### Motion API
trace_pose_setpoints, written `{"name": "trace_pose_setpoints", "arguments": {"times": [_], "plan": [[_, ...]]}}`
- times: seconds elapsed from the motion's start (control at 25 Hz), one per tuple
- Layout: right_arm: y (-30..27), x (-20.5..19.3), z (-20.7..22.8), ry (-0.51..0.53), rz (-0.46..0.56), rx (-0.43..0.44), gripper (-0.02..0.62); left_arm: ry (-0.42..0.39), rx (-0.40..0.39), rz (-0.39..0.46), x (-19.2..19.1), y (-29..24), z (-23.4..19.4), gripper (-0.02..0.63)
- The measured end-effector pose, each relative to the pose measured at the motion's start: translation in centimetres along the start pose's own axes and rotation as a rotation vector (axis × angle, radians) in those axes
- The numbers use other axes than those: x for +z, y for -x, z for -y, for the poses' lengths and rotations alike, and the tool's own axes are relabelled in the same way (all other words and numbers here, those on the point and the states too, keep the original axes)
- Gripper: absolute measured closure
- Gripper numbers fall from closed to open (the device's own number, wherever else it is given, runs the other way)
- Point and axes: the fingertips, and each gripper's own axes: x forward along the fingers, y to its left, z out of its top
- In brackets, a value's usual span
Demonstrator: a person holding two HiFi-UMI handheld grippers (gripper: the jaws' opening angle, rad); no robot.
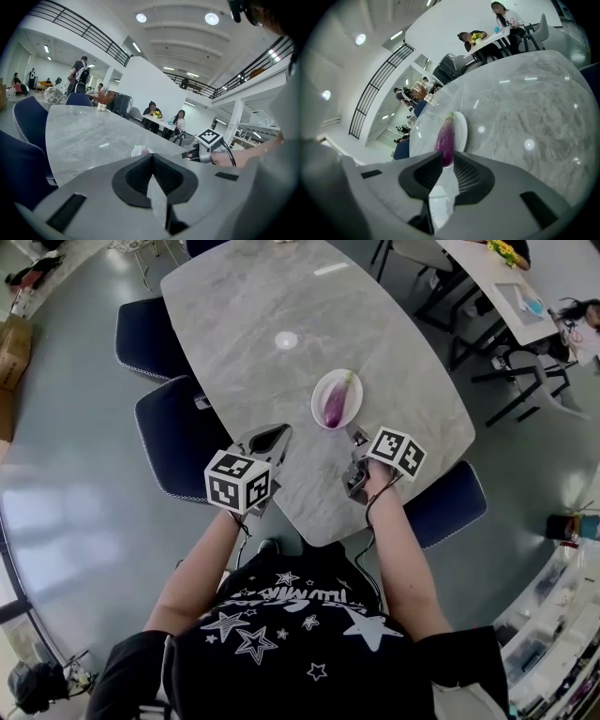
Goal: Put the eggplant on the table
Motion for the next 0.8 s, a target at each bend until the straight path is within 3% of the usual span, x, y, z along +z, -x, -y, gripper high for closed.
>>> {"name": "trace_pose_setpoints", "arguments": {"times": [0.44, 0.8], "plan": [[5.8, -5.3, -4.9, 0.017, 0.093, 0.071, 0.525, -0.031, -0.111, 0.028, -0.5, 5.7, 3.3, 0.598], [10.4, -11.7, -7.8, 0.058, 0.142, 0.078, 0.525, -0.05, -0.179, 0.043, -3.0, 11.4, 5.4, 0.598]]}}
